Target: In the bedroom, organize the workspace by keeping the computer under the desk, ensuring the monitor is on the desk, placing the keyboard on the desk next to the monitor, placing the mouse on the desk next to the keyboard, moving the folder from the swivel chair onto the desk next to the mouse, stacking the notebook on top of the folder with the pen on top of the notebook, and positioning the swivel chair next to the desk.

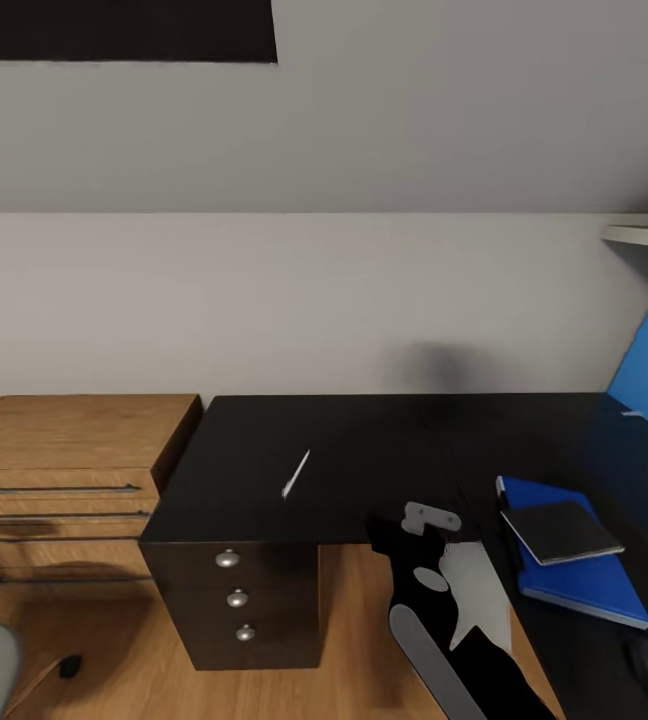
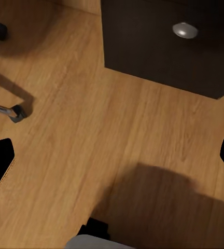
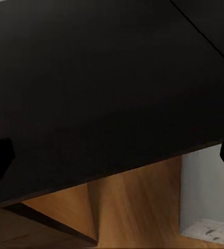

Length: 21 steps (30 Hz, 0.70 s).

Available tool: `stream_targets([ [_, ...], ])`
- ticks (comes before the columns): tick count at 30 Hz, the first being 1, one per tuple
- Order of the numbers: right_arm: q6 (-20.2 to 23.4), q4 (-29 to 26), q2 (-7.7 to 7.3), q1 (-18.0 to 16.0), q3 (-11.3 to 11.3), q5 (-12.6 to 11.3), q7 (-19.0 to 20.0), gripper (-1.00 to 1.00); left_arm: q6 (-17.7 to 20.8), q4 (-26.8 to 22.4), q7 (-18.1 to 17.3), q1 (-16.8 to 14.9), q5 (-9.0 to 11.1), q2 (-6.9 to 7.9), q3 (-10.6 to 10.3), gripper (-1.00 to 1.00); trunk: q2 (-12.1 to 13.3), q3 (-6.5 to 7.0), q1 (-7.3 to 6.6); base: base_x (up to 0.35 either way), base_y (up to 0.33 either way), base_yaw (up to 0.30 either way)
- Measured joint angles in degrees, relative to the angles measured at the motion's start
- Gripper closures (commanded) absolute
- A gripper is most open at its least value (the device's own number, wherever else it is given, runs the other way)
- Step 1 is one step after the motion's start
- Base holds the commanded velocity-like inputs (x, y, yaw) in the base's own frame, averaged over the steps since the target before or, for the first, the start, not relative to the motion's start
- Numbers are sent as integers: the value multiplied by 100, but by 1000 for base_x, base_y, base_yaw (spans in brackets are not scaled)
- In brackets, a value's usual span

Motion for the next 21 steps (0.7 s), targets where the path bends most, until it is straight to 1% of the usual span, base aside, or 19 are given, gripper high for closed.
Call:
stream_targets([
  [3,0,-3,1,0,5,1,1,-100,0,0,0,-2,1,0,1,-100,0,0,0,299,212,0],
  [7,-1,19,2,0,13,48,10,-100,2,-1,-9,0,1,0,0,-100,0,0,0,267,226,240],
  [10,0,22,2,-1,15,63,9,-100,4,0,-9,0,1,0,-1,-100,1,0,1,182,154,263],
  [18,2,38,6,-1,16,76,10,-100,7,1,-1,-1,1,1,-4,-100,0,-2,3,30,25,272],
  [21,2,39,4,-1,16,73,16,-100,7,1,-1,-1,1,1,-4,-100,0,-9,3,2,2,171],
])
